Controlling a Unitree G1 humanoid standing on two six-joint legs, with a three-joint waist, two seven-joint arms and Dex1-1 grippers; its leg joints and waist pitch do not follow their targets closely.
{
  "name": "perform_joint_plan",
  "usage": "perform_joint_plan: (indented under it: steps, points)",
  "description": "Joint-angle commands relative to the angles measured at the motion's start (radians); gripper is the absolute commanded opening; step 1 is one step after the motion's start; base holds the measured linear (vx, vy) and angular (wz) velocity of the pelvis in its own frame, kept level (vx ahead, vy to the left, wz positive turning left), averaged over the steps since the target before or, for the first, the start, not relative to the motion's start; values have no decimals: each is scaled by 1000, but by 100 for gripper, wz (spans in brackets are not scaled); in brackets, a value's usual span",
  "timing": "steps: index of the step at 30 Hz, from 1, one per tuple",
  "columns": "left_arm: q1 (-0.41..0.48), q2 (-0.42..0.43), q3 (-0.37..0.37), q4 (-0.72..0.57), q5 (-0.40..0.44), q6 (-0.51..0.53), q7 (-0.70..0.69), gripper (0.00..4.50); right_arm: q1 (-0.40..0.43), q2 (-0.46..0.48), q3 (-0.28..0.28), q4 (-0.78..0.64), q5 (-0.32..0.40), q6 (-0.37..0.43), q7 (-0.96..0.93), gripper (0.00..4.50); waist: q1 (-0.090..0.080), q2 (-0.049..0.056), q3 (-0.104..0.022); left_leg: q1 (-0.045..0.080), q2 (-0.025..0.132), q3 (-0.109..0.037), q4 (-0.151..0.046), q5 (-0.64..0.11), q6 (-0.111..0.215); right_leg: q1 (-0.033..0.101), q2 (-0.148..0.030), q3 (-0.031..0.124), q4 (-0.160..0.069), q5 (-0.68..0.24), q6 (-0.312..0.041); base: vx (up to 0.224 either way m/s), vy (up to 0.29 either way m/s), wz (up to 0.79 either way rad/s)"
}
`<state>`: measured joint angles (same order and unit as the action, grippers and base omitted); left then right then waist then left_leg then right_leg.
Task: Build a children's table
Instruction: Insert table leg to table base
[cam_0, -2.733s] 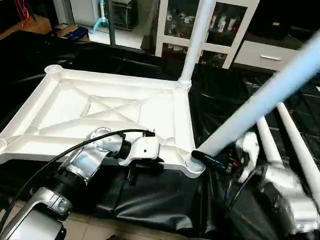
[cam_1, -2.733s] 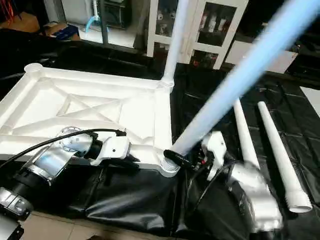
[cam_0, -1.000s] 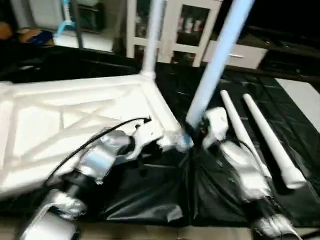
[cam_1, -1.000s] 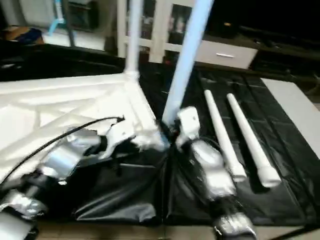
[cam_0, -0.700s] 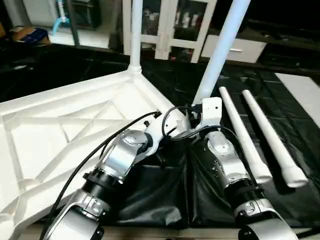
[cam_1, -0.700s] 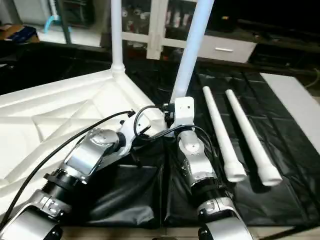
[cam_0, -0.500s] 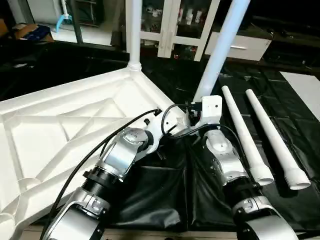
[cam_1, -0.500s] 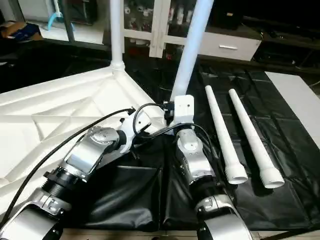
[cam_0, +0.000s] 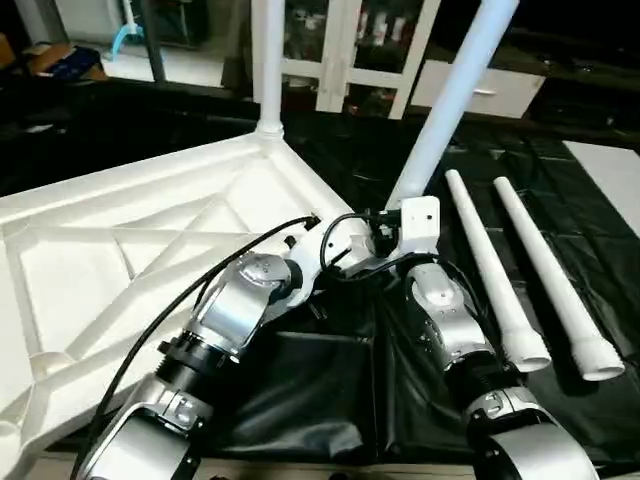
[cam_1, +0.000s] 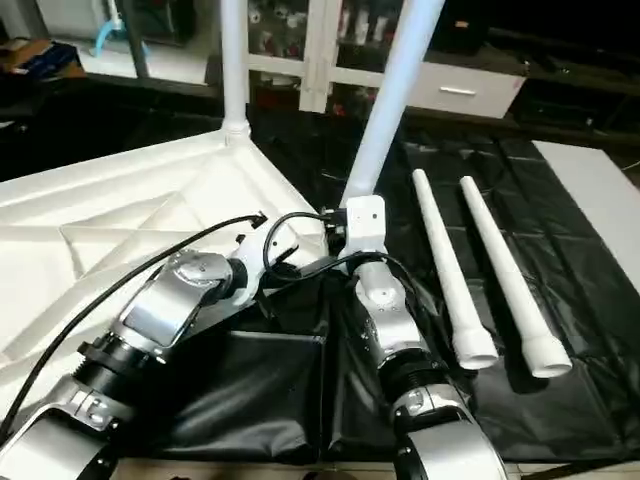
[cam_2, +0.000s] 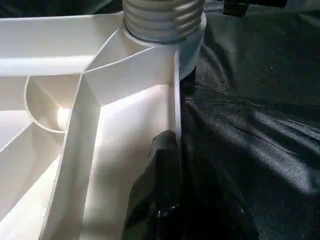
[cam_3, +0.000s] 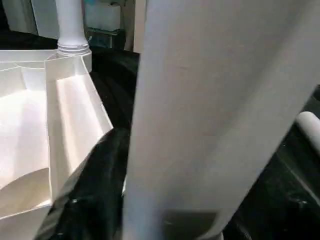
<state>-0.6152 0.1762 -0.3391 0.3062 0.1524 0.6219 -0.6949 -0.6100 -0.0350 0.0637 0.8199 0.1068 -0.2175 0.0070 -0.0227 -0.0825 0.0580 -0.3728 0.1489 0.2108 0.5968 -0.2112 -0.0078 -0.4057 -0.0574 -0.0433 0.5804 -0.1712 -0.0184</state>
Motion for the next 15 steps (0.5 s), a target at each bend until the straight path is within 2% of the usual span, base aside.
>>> perform_joint_plan:
  steps: [1, 2, 6, 8, 10, 12, 15]
  points:
    - [3, 29, 7, -11, 16, 4, 5, 0, 37, -34, -33, -13, 6, 7, 13, 343, 3, 22, -59, 24, 95, -39, -73, -83, 62, 44, -100, 55, -35, 24, -277, 0, 0, 0]
    - [0, 34, 6, -4, 14, -2, 3, 0, 49, -35, -22, -54, 5, 5, 43, 351, 5, 18, -58, 24, 95, -39, -73, -97, 61, 45, -98, 55, -37, 7, -273, 0, 0, 0]
    - [-1, 41, 6, 2, 12, -9, 1, 0, 78, -40, -7, -118, 7, 17, 79, 384, 4, 18, -58, 24, 95, -39, -72, -104, 59, 45, -100, 56, -39, -17, -273, 0, 0, 0]
    - [-4, 50, 7, 11, 10, -19, -2, 0, 135, -51, 18, -229, 35, 44, 173, 399, 7, 17, -56, 20, 93, -40, -72, -106, 67, 49, -99, 57, -41, -24, -264, 0, 0, 0]
    - [-4, 54, 7, 14, 9, -23, -3, 0, 155, -59, 31, -264, 40, 54, 203, 419, 5, 16, -55, 17, 95, -44, -74, -106, 71, 50, -100, 56, -41, -40, -263, 0, 0, 0]
    - [-5, 61, 7, 28, 8, -38, -2, 0, 216, -90, 46, -356, 56, 72, 251, 435, 7, 18, -53, 21, 95, -42, -73, -126, 70, 46, -100, 56, -47, -68, -261, 0, 0, 0]
    - [-6, 70, 4, 38, 8, -54, -6, 0, 278, -120, 35, -448, 76, 98, 281, 447, 8, 23, -52, 21, 96, -44, -75, -137, 59, 44, -98, 56, -48, -87, -259, 0, 0, 0]
